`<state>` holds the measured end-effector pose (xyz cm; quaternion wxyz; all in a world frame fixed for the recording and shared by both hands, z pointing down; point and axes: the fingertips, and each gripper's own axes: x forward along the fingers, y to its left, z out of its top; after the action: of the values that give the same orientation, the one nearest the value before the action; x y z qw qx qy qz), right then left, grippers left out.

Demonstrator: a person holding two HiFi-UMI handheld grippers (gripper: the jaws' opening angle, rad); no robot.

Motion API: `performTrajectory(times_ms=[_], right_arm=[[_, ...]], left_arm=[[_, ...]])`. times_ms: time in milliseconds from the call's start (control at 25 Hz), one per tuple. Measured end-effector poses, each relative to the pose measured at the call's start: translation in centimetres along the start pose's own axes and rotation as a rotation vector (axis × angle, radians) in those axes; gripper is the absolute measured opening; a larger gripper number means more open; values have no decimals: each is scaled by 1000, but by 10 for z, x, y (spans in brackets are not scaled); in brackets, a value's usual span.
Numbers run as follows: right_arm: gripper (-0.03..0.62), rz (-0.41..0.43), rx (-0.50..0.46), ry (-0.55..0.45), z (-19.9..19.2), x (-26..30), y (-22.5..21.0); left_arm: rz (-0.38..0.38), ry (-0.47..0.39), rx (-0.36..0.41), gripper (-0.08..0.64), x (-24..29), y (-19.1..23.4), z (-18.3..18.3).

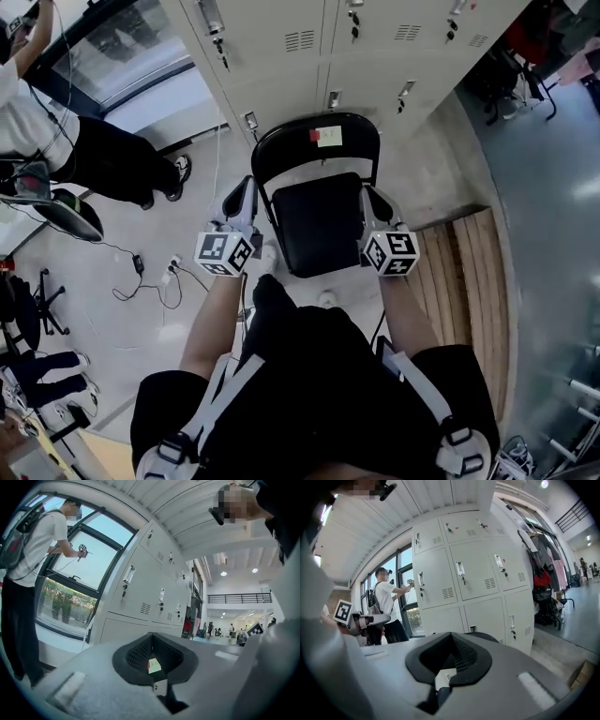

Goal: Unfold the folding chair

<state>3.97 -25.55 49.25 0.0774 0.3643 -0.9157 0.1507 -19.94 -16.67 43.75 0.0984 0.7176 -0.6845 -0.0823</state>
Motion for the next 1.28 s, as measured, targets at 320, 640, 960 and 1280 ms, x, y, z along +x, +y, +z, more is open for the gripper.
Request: performTrajectory(times_ms=[320,640,960,1280], right_arm=[[5,64,12,-73,33,-65,-12],[5,73,25,-159,64,-108,-8],[5,108,-62,-193,73,-98,48],[5,128,-44,-241,90,-82,91]], left_arm=[[104,-145,30,2,-72,-56,42],[172,-153,99,0,-133,-65,65],[217,-227,35,0,-176,-32,80],[182,-250,66,2,-181,-22,96]])
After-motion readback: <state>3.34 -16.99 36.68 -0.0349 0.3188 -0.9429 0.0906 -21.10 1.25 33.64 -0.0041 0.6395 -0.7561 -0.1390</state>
